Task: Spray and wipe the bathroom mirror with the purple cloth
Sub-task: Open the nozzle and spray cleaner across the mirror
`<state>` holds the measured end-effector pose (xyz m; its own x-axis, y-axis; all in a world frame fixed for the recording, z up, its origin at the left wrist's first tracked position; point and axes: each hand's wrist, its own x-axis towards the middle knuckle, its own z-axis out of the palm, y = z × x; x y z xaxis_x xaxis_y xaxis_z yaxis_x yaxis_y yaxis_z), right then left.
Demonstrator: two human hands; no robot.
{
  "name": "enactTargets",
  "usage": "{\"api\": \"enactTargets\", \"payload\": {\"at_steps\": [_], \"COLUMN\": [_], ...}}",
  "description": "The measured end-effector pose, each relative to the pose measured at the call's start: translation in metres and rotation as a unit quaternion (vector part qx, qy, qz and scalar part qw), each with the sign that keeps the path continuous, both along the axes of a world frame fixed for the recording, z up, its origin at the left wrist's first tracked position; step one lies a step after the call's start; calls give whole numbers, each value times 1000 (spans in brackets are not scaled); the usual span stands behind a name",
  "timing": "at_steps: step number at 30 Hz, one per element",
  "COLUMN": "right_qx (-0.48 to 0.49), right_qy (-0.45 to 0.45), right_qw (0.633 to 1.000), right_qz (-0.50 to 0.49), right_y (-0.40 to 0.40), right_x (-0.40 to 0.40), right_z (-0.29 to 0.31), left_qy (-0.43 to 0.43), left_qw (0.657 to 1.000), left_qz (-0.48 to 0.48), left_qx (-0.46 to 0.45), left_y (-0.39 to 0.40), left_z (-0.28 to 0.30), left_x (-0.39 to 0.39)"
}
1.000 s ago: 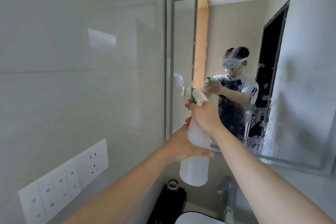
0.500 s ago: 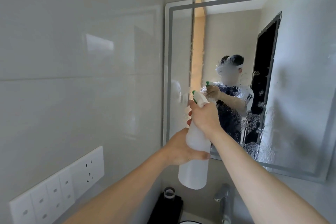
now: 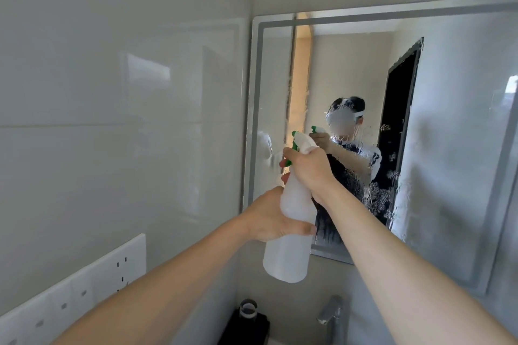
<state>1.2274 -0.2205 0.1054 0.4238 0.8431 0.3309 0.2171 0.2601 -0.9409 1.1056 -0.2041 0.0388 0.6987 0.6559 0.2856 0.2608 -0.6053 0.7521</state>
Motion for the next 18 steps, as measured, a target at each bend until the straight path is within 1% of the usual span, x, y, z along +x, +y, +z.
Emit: {"api": "enactTargets", "payload": {"at_steps": [6, 9, 14, 18], "right_qx": [9, 22, 34, 57], "right_qy": [8, 31, -6, -12], "right_qw": [1000, 999, 999, 998], "right_qz": [-4, 3, -3, -2], "right_y": [7, 7, 5, 4], "right_x": [-7, -6, -8, -9], "right_z": [14, 29, 59, 74], "left_qy": [-13, -15, -29, -36], "left_qw": [1000, 999, 999, 998], "left_qz": [10, 12, 4, -5], "left_qx": [3, 26, 42, 55], "left_y": [2, 3, 2, -4], "left_z": [13, 28, 57, 70], "left_x": [-5, -6, -10, -10]}}
